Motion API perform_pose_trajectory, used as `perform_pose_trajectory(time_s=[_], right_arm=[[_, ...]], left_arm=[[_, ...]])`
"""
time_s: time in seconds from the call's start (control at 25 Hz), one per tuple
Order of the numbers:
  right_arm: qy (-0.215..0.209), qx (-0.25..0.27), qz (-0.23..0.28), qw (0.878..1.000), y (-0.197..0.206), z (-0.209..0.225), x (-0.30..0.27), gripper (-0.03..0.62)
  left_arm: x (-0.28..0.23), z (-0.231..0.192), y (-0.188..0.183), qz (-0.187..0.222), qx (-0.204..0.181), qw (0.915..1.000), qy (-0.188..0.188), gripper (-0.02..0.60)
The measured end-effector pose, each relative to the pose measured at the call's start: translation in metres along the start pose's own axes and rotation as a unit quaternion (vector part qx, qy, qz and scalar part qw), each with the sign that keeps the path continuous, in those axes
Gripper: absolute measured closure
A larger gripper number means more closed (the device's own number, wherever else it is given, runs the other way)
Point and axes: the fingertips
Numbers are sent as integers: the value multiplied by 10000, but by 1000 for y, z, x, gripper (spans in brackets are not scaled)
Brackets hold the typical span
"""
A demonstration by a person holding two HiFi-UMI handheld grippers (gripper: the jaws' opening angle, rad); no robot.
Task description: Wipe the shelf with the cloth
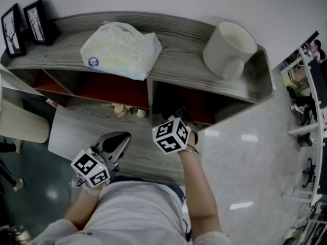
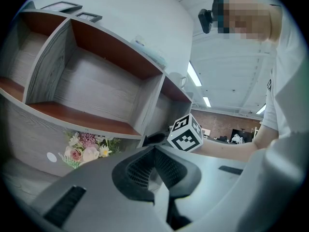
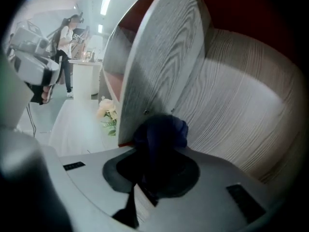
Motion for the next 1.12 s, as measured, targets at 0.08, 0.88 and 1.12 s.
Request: perform_pose_trajectory(time_s=[0.08,0.88,1.12], right_arm=[[-88,-9,21,10000,1,-8,6,526],[391,-1344,208,9899,14,2,23,386],[1114,-1369,-62,9843,41,30,41,516]], left_arm=[[0,0,0,2,0,10000,4,566],[2,5,0,30,-30,10000,38,566],[3,8,1,6,-45,10000,62,566]])
Point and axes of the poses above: the fingertips, and each gripper's own axes: x backward along the fingers, z to its right, y out of its underside, and after that the axes turned 7 degrees about z, right-handed
